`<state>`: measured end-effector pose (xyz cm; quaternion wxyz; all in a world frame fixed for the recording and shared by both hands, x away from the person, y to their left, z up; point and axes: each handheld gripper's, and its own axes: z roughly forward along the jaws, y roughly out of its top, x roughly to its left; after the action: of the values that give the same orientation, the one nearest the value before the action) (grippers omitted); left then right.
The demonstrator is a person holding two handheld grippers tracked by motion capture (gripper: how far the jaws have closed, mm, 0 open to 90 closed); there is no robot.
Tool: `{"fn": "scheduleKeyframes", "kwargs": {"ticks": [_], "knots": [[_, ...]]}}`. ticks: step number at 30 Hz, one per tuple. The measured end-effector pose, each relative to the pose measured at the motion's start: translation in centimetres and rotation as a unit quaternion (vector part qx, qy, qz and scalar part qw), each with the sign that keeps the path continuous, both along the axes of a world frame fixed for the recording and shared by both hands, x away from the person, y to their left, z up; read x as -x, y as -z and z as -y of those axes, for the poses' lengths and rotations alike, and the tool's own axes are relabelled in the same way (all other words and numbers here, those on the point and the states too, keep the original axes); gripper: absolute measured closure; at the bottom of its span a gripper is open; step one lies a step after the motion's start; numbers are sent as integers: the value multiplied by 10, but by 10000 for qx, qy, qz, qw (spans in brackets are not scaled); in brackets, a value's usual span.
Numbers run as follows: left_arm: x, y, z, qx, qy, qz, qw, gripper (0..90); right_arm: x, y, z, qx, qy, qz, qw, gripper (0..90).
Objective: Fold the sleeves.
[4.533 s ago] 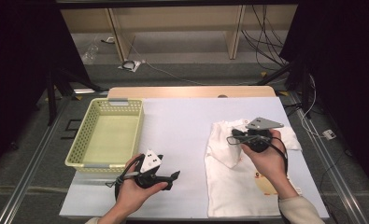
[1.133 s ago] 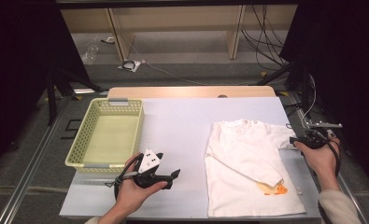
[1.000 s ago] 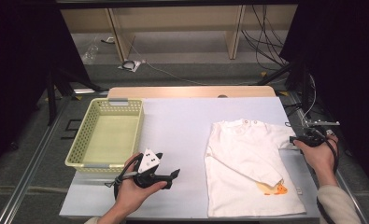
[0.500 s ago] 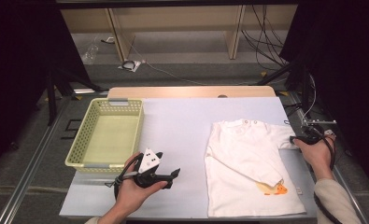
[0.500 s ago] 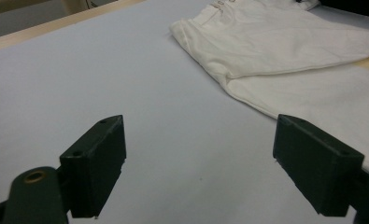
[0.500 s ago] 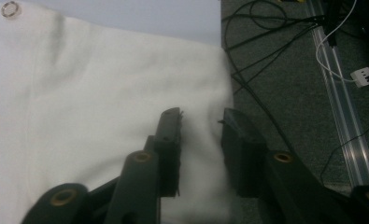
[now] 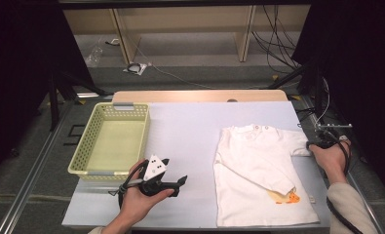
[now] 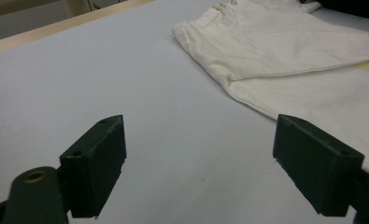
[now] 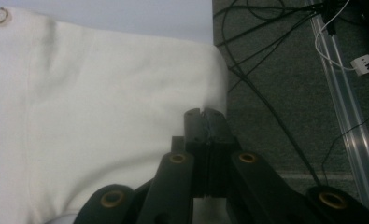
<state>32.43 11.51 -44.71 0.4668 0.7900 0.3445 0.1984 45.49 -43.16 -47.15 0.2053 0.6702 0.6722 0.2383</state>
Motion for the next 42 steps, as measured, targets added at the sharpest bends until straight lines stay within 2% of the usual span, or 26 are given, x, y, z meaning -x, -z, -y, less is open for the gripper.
{"fn": "scheduleKeyframes", "kwargs": {"ticks": [2,3,10,23,30,42], "knots": [[0,0,0,-5,-2,3,10000,173,0,0,0,-97,75,47,9999,900],[0,0,0,-3,-3,5,10000,173,1,-1,1,-42,29,85,10000,900],[0,0,0,-23,-10,8,10000,173,5,-9,-5,-174,106,416,9989,900],[0,-1,-1,-3,-44,18,10000,174,12,-35,-24,-221,-259,932,9951,900],[1,-2,-1,-4,-45,30,10000,174,14,-44,-38,-249,-473,1055,9930,900],[1,-3,-1,30,-67,48,10000,174,15,-45,-73,-162,-1073,1087,9881,900]]}}
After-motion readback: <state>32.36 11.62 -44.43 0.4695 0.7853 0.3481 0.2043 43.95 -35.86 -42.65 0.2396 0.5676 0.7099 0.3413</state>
